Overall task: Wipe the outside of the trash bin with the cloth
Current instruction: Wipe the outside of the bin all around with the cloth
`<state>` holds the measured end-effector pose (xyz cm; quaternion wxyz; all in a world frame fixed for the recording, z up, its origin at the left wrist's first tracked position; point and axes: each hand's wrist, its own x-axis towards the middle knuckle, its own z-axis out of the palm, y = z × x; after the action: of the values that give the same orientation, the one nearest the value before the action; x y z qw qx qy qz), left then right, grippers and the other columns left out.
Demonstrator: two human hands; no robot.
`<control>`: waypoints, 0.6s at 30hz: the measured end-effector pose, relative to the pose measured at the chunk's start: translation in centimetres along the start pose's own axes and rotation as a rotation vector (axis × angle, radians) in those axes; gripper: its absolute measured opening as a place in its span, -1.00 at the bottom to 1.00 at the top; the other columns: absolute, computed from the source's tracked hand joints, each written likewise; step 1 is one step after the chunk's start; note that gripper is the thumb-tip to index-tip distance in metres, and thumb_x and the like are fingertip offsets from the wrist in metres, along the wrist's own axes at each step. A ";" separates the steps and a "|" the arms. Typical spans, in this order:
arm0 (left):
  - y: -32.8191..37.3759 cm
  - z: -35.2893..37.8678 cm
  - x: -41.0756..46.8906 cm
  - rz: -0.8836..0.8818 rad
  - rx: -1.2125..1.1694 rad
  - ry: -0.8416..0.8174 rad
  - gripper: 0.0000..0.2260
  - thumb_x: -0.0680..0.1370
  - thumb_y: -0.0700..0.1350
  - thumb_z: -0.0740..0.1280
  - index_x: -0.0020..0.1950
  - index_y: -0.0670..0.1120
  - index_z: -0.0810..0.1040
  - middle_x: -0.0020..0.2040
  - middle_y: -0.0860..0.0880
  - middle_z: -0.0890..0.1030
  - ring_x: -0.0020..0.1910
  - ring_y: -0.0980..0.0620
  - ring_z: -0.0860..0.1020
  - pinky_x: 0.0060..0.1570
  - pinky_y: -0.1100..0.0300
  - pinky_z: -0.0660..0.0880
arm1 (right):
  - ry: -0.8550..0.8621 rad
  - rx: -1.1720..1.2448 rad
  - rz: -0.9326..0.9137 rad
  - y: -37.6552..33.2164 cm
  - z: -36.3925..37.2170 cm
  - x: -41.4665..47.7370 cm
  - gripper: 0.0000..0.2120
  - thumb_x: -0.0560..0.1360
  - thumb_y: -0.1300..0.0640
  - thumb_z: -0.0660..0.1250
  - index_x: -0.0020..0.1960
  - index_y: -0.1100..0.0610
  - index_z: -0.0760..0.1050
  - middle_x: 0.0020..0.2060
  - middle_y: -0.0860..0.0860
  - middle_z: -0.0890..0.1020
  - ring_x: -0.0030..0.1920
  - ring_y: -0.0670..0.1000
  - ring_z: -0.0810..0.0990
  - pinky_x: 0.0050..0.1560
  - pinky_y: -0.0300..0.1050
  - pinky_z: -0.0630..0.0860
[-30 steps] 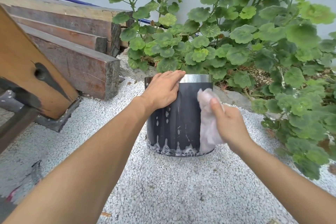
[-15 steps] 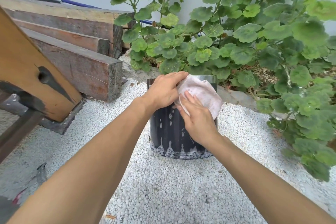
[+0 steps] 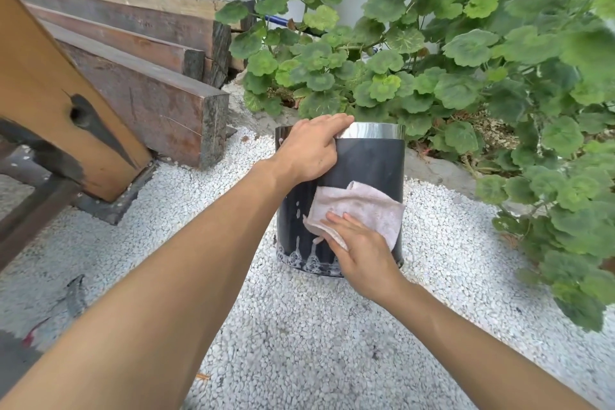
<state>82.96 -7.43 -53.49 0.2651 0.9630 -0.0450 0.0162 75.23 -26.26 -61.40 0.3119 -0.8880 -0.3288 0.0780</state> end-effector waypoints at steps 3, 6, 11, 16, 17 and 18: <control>0.2 -0.1 -0.2 0.002 -0.001 -0.005 -0.40 0.48 -0.19 -0.02 0.53 -0.08 0.37 0.53 -0.06 0.38 0.54 -0.03 0.29 0.51 -0.09 0.18 | -0.071 -0.016 0.004 0.5 0.1 -1.2 -0.62 0.65 0.11 0.25 0.46 0.08 0.45 0.43 0.00 0.49 0.50 0.05 0.35 0.48 -0.21 0.09; 0.1 -0.1 -0.3 0.006 0.001 -0.002 -0.45 0.53 -0.27 0.04 0.53 -0.08 0.37 0.53 -0.05 0.38 0.54 -0.02 0.29 0.51 -0.07 0.17 | -0.161 -0.059 0.005 0.8 0.0 -2.1 -0.65 0.67 0.03 0.21 0.41 0.06 0.50 0.33 0.00 0.60 0.38 0.00 0.49 0.42 -0.14 0.31; 0.4 -0.5 -0.4 -0.009 0.003 -0.019 -0.45 0.56 -0.34 0.07 0.54 -0.06 0.35 0.54 -0.04 0.38 0.53 -0.03 0.29 0.52 0.07 0.16 | -0.249 0.150 0.206 0.1 -1.8 -2.9 -0.67 0.66 -0.11 0.16 0.10 0.01 0.64 -0.40 -0.10 0.57 -0.45 -0.15 0.46 -0.32 -0.24 0.38; 0.6 -1.3 -0.8 -0.031 -0.038 -0.037 -0.44 0.56 -0.34 0.08 0.55 -0.01 0.35 0.52 0.01 0.40 0.52 -0.03 0.31 0.47 0.19 0.20 | -0.080 0.677 0.615 -0.6 -7.2 -1.4 -0.60 0.61 -0.16 0.20 -0.02 0.12 0.64 -0.32 0.09 0.70 -0.42 0.01 0.60 -0.41 -0.14 0.54; 0.7 -1.4 -0.9 -0.039 -0.048 -0.046 -0.43 0.56 -0.34 0.08 0.55 -0.01 0.35 0.53 0.02 0.40 0.52 -0.03 0.31 0.46 0.20 0.21 | -0.015 0.742 0.658 -0.5 -8.5 -0.8 -0.57 0.60 -0.17 0.22 -0.04 0.18 0.64 -0.28 0.12 0.72 -0.32 0.08 0.66 -0.27 -0.03 0.60; 0.7 -1.4 -1.0 -0.046 -0.059 -0.053 -0.43 0.56 -0.34 0.08 0.55 0.00 0.35 0.52 0.02 0.40 0.51 -0.03 0.32 0.45 0.19 0.23 | 0.058 0.794 0.678 -0.3 -9.8 -0.1 -0.56 0.59 -0.16 0.25 -0.05 0.21 0.63 -0.25 0.12 0.73 -0.23 0.13 0.69 -0.16 0.04 0.62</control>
<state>81.87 -7.26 -51.93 0.2925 0.9556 -0.0301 -0.0167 78.34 -31.09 -53.40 0.5907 -0.7599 0.0406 0.2684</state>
